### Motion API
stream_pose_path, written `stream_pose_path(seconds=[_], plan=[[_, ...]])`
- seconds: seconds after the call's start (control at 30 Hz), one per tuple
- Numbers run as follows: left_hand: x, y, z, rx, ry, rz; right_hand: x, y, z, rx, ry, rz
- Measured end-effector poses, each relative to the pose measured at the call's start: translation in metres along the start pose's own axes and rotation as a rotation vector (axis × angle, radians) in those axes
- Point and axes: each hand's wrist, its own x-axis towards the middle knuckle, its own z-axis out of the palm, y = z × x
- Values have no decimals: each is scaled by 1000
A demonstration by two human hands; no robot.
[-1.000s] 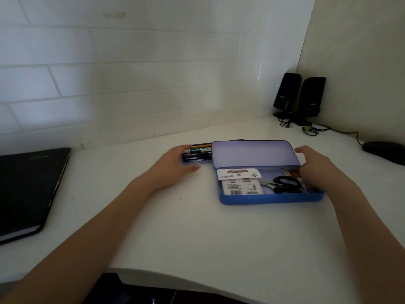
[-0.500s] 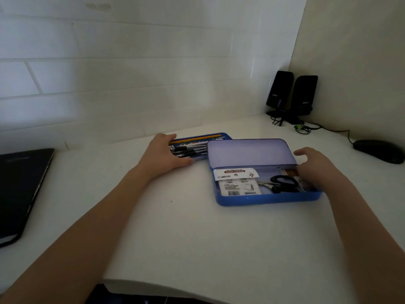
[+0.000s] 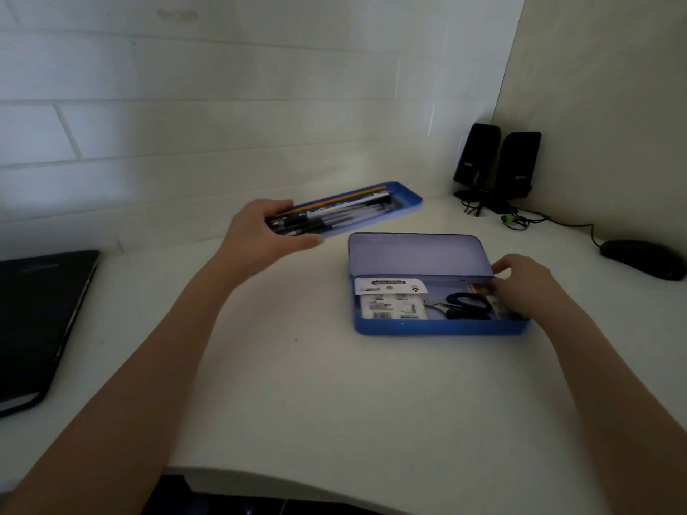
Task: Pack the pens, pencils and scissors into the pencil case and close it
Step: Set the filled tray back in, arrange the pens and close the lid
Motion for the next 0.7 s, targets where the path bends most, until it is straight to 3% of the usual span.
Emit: stream_pose_path(seconds=[0.23,0.37,0.5,0.6,0.7], plan=[[-21,13,28,22,-309,77,-18,-26,23,47,-101,-213],[-21,7,32,26,-348,67,-24,-32,19,109,-175,-257],[-18,7,24,-25,-378,43,-26,-33,1,333,-347,-119],[-19,10,19,-38,-421,52,-22,-31,-5,544,-281,22],[-21,13,15,-21,-514,71,-22,-32,3,538,-284,18]])
